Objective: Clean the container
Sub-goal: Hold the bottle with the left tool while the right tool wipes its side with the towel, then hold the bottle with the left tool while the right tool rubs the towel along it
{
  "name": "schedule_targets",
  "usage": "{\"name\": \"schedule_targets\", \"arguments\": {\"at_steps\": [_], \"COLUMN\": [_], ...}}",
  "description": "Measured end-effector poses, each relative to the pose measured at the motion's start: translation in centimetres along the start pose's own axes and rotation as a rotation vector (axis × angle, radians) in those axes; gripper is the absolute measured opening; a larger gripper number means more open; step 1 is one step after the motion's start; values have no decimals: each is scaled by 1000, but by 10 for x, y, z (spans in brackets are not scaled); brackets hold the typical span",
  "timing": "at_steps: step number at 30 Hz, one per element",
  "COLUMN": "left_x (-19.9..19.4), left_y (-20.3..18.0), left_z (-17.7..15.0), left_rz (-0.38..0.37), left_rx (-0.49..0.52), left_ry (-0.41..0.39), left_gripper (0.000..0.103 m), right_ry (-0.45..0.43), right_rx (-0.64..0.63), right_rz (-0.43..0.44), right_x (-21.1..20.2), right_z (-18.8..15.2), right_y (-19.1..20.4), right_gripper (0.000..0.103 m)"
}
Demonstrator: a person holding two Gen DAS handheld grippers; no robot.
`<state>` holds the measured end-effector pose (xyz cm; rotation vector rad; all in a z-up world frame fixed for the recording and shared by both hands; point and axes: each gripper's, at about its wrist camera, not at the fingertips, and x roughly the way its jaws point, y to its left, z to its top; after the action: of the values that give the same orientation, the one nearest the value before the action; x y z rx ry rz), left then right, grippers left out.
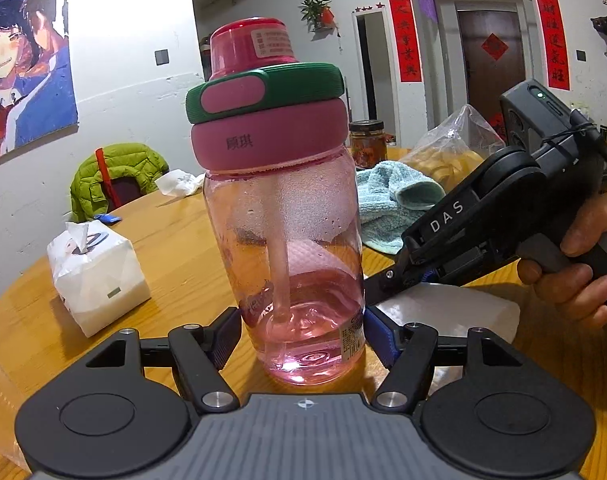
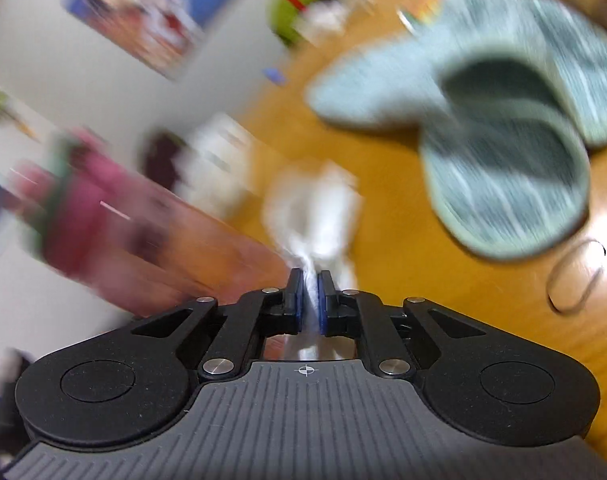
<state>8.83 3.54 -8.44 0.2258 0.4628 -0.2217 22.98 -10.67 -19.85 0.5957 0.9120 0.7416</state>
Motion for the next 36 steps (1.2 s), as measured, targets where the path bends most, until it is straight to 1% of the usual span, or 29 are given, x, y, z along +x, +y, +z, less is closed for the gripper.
{"name": "schedule_targets", "arguments": {"at_steps": [1, 2, 3, 4, 6, 7, 8, 9, 10, 12, 14, 15, 16, 18, 20, 21, 22, 23, 25, 27, 30, 32, 33, 34, 35, 36], "left_x": [0, 0, 0, 0, 1, 1, 2, 2, 2, 3, 4, 4, 4, 5, 7, 7, 8, 9, 10, 10, 10, 10, 9, 8, 8, 9], "left_y": [0, 0, 0, 0, 6, 8, 9, 9, 10, 13, 13, 14, 14, 16, 17, 18, 20, 19, 18, 16, 16, 16, 15, 15, 16, 16], "left_z": [0, 0, 0, 0, 2, 3, 3, 3, 3, 3, 3, 4, 4, 5, 5, 5, 5, 5, 4, 3, 2, 2, 2, 2, 2, 2], "left_rz": [0, 1, 1, 1, -2, -5, -5, -4, -4, -12, -15, -14, -15, -16, -14, -14, -14, -15, -15, -13, -13, -14, -15, -15, -16, -16], "left_rx": [1, 2, 1, 1, -2, -4, -5, -5, -9, -13, -4, -1, -1, -4, -1, -1, -1, -1, 0, 2, 0, 0, -2, -3, -4, -4], "left_ry": [0, 0, 0, 0, -3, -4, -4, -5, -5, -4, -6, -7, -6, -6, -5, -4, -4, -2, 5, 9, 9, 9, 8, 8, 8, 8], "left_gripper": [65, 65, 65, 65, 65, 65, 65, 65, 65, 65, 65, 65, 65, 65, 65, 65, 65, 65, 65, 65, 65, 65, 65, 65, 65, 65], "right_ry": [3, -13, -51, -93, -180, -205, -213, -206, -190, -145, -81, -65, -72, -129, -199, -225, -251, -274, -308, -334, -343, -309, -286, -262, -238, -211], "right_rx": [-2, -2, -4, -8, -4, 7, 21, 36, 53, 98, 108, 82, 34, -103, -249, -309, -369, -417, -464, -491, -505, -528, -559, -594, -634, -668], "right_rz": [-3, 13, 54, 106, 272, 353, 410, 430, 413, 340, 196, 123, 60, -58, -178, -219, -261, -294, -324, -336, -350, -358, -376, -403, -448, -500], "right_x": [-1, -5, -14, -24, -45, -52, -55, -53, -49, -37, -22, -16, -13, -17, -23, -27, -31, -35, -42, -52, -58, -47, -42, -35, -27, -20], "right_z": [1, 1, 1, 2, 5, 6, 7, 7, 7, 7, 6, 6, 6, 3, -1, -2, -4, -5, -6, -5, -5, -7, -11, -15, -19, -23], "right_y": [1, 3, 7, 10, 14, 12, 10, 8, 5, -2, -6, -4, 1, 18, 36, 43, 50, 55, 61, 63, 62, 63, 65, 67, 69, 69], "right_gripper": [10, 10, 10, 10, 10, 10, 10, 10, 13, 14, 14, 14, 14, 15, 26, 33, 54, 63, 64, 64, 64, 64, 64, 64, 62, 57]}}
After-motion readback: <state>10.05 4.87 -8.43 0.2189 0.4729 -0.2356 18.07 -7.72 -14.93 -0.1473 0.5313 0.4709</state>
